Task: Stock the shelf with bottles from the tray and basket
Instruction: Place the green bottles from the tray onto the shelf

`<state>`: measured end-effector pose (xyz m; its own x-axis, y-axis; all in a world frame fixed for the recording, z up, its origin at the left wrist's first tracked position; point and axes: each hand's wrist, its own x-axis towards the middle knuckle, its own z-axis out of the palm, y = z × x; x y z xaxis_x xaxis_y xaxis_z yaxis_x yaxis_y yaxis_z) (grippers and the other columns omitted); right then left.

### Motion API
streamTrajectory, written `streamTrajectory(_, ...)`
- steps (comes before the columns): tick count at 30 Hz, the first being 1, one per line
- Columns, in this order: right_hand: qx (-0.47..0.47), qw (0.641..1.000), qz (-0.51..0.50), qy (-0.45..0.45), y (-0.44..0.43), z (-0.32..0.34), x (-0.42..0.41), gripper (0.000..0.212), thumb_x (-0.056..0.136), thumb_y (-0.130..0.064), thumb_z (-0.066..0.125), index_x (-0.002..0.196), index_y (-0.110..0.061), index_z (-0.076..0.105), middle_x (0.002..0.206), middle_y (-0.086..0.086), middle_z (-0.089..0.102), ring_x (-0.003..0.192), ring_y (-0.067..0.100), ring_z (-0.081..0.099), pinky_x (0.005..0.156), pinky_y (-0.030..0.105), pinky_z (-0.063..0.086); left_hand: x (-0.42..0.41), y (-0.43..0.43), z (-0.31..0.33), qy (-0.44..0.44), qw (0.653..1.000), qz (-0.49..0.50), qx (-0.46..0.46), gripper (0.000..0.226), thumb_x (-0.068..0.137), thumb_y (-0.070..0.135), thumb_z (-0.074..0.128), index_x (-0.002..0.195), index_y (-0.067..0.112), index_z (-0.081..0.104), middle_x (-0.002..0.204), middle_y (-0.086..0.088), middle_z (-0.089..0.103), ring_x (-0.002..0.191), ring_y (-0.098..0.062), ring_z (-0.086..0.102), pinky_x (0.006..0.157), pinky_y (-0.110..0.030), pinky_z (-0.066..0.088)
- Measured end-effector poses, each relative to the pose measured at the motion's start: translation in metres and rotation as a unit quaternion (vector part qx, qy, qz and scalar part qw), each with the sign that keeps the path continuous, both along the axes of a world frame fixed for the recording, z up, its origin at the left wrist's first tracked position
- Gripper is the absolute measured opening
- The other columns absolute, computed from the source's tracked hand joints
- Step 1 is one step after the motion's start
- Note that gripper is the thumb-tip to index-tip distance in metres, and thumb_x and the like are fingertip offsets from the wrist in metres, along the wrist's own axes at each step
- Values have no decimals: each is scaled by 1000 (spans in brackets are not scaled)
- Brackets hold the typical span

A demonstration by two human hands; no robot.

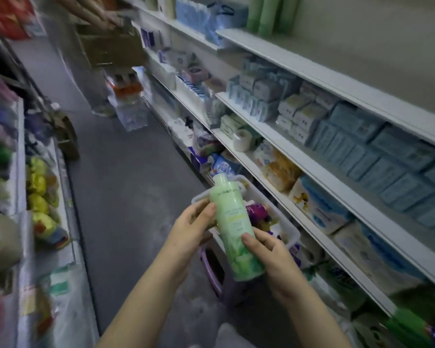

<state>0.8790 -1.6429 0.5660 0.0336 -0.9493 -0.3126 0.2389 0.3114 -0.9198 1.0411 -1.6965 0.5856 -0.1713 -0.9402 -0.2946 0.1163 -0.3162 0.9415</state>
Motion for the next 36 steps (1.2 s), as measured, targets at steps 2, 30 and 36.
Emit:
streamTrajectory(2,0,1000,-16,-21,-21,4,0,31,79,-22,70,109,-12,71,103,14,74,90,24,71,69,30,58,2,-16,5,-8,999,42,-1,20,91,38,57,109,31,62,99,17,73,99,-8,68,93,-36,51)
streamTrajectory(30,-136,976,-170,14,-412,68,185,50,67,-36,76,113,-16,68,108,9,73,96,25,71,76,39,60,216,-417,58,10,996,-13,-89,26,93,39,56,117,31,58,115,10,67,108,-13,65,95,-37,50)
streamTrajectory(36,-149,953,-263,26,-471,92,172,19,85,-14,65,103,-16,68,90,-2,76,82,14,72,68,32,60,199,-496,83,33,986,-97,-129,36,92,40,56,125,26,56,123,6,65,111,-14,64,96,-35,51)
